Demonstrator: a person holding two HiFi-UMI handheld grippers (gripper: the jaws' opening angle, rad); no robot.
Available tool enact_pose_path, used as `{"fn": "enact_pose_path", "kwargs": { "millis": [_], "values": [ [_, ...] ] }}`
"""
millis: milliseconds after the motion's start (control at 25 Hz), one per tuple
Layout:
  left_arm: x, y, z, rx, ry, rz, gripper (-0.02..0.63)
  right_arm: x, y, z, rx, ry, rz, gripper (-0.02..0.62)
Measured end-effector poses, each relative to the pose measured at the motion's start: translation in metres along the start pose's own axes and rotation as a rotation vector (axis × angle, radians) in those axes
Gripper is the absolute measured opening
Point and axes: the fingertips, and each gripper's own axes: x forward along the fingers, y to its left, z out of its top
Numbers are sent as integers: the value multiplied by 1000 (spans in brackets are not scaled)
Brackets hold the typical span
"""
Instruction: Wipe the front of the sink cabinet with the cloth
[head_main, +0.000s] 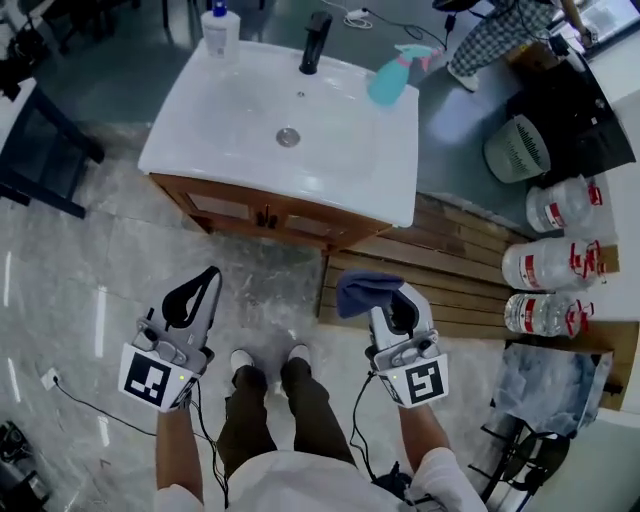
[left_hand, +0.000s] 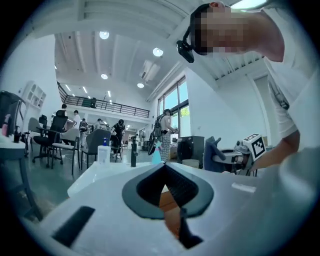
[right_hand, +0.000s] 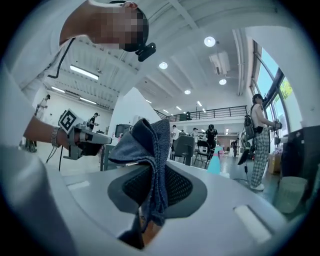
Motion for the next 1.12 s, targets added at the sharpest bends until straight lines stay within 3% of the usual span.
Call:
{"fn": "enact_pose_path", "kwargs": {
  "millis": [200, 480, 720, 1120],
  "values": [
    [-23, -17, 107, 27, -1, 6, 3, -13, 5, 106, 47, -2, 37, 68],
    [-42, -44, 190, 40, 12, 24, 3, -38, -14, 197, 106, 2, -17, 69],
    [-32, -58, 211, 13, 23, -4, 3, -32, -19, 238, 30, 43, 31, 72],
    [-36, -60, 217, 21, 19, 13, 3, -28, -9, 258, 44, -38, 73, 72]
  ]
}}
